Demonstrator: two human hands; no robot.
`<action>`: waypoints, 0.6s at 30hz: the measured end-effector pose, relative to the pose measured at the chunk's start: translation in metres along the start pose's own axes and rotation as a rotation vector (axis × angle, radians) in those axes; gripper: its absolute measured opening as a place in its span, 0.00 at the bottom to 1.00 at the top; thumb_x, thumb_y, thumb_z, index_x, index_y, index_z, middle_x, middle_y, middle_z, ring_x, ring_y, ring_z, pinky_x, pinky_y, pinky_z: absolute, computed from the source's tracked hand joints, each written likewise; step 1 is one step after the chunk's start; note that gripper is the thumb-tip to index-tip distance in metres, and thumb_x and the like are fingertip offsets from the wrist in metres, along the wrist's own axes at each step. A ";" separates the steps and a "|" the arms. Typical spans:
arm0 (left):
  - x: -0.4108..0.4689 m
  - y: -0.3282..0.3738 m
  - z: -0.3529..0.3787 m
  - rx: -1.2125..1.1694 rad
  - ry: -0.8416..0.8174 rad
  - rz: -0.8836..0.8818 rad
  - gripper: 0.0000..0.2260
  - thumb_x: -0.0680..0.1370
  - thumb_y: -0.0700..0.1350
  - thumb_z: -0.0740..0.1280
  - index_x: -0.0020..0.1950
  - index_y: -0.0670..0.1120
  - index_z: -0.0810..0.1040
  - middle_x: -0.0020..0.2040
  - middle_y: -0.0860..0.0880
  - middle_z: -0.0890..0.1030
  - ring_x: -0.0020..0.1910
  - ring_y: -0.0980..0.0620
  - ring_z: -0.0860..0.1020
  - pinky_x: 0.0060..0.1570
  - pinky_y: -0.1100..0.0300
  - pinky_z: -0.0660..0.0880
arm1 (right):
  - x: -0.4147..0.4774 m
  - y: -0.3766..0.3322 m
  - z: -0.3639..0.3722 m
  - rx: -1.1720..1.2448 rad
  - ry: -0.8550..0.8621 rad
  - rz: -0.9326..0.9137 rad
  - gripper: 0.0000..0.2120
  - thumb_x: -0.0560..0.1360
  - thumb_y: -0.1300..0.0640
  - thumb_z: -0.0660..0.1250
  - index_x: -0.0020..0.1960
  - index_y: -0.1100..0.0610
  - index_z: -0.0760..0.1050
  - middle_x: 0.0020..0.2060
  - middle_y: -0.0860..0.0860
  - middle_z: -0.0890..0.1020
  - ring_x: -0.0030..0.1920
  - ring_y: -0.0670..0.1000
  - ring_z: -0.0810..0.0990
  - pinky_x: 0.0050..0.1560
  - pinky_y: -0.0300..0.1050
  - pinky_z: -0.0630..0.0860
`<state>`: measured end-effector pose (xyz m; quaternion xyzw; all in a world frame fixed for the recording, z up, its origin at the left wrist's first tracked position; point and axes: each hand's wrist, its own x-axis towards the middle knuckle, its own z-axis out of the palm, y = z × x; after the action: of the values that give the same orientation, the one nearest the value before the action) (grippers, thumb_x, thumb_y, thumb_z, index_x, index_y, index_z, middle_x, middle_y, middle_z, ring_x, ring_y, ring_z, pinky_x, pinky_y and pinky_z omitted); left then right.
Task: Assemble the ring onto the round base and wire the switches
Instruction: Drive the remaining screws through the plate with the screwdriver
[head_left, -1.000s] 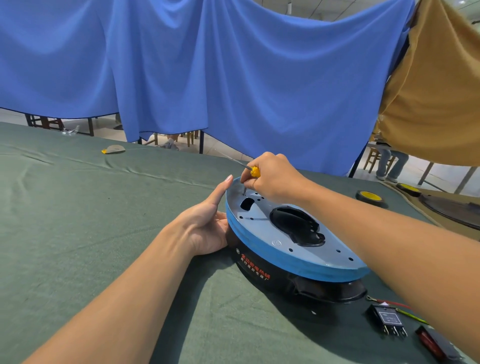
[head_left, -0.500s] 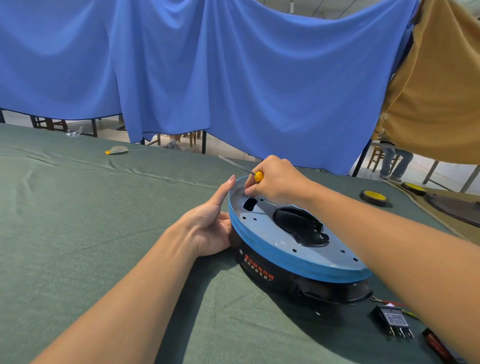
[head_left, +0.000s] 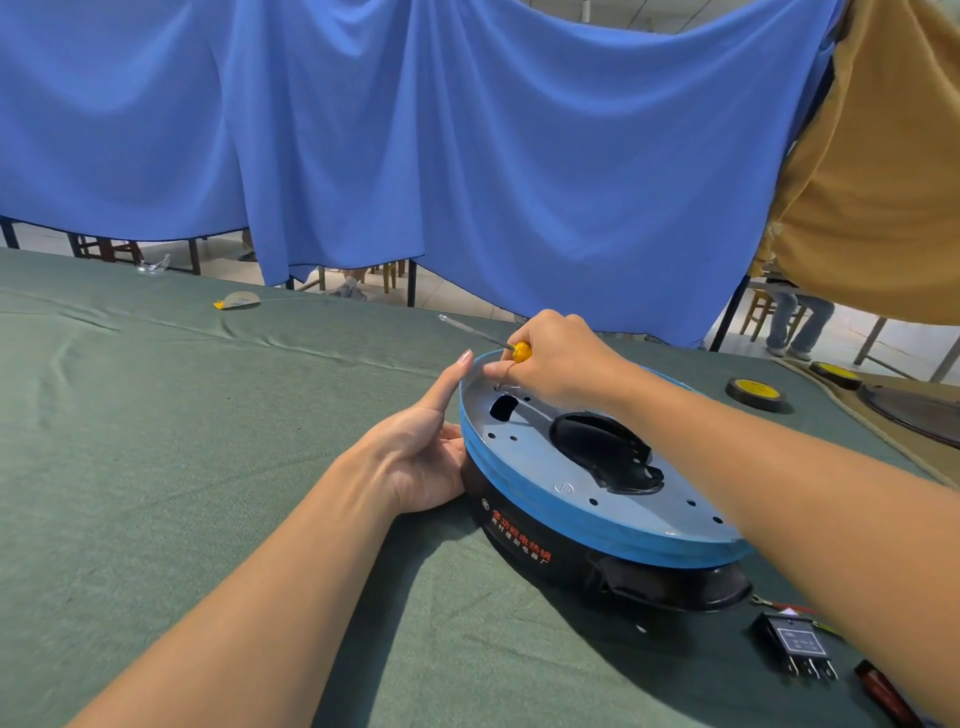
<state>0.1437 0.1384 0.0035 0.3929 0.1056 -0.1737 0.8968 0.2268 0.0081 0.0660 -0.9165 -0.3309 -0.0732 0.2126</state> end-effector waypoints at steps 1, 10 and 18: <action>0.000 0.000 0.000 -0.005 0.002 0.005 0.38 0.67 0.62 0.74 0.66 0.35 0.73 0.61 0.37 0.80 0.59 0.40 0.80 0.61 0.47 0.75 | 0.000 0.001 -0.003 0.028 -0.019 -0.007 0.10 0.73 0.51 0.72 0.40 0.57 0.82 0.35 0.53 0.82 0.38 0.49 0.77 0.37 0.45 0.75; -0.001 -0.001 0.002 -0.018 0.028 0.018 0.43 0.64 0.61 0.75 0.71 0.37 0.70 0.65 0.38 0.78 0.66 0.41 0.76 0.66 0.47 0.72 | -0.001 0.004 0.005 -0.021 -0.016 -0.030 0.14 0.74 0.48 0.71 0.40 0.60 0.80 0.34 0.54 0.79 0.42 0.52 0.73 0.39 0.48 0.73; 0.000 -0.001 0.003 -0.021 0.018 0.003 0.43 0.64 0.61 0.75 0.71 0.37 0.70 0.66 0.38 0.77 0.66 0.40 0.76 0.65 0.47 0.72 | -0.001 0.001 -0.001 -0.029 -0.027 -0.066 0.05 0.73 0.53 0.73 0.40 0.52 0.79 0.38 0.51 0.80 0.45 0.54 0.76 0.43 0.48 0.76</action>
<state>0.1432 0.1361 0.0048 0.3852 0.1149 -0.1675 0.9002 0.2263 0.0060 0.0665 -0.9090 -0.3625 -0.0727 0.1925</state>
